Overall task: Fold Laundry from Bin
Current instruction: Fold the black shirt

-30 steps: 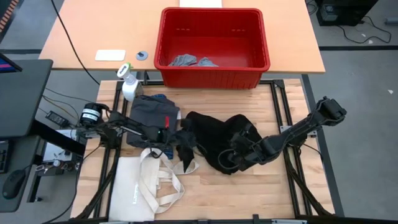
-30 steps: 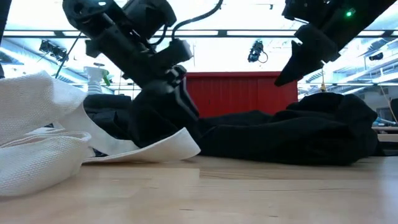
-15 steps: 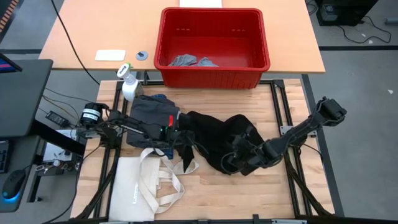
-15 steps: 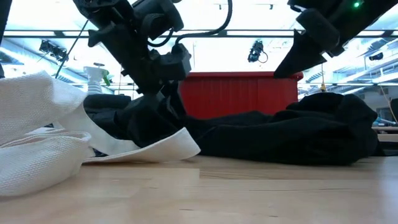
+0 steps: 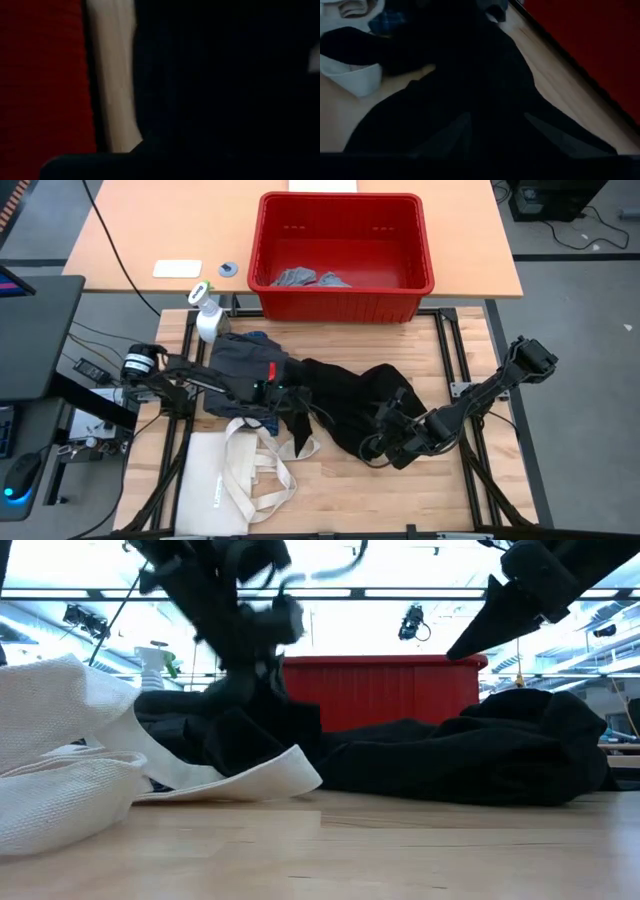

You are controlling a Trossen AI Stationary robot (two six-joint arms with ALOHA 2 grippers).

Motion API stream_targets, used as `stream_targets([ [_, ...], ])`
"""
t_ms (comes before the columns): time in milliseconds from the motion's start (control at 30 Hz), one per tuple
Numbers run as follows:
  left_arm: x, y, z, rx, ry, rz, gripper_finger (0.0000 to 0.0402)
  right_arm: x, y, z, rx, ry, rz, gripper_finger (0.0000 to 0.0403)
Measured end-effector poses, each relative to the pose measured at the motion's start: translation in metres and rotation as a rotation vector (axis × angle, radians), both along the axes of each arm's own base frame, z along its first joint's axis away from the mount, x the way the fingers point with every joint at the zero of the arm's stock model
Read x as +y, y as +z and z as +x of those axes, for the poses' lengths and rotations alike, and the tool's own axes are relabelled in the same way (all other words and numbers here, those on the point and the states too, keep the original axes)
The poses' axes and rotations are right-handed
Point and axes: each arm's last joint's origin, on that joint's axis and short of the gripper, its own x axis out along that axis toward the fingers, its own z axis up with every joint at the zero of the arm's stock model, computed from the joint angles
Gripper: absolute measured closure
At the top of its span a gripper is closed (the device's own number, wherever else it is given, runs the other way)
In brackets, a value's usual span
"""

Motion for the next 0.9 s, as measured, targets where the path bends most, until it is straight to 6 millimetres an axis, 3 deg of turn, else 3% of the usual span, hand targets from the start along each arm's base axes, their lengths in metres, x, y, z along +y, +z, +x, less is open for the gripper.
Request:
stream_targets([
  [300, -0.031, 0.092, -0.02, -0.299, -0.01, -0.142, 0.0397, 0.009, 0.008, 0.012, 0.021, 0.191, -0.103, 0.022],
  [600, -0.04, 0.128, -0.045, -0.331, 0.005, -0.293, 0.0397, 0.011, 0.013, 0.017, 0.077, 0.301, -0.254, 0.0209],
  [900, -0.064, 0.18, -0.054, -0.506, -0.08, -0.389, 0.0397, 0.005, 0.021, 0.03, 0.014, 0.282, -0.225, 0.0121],
])
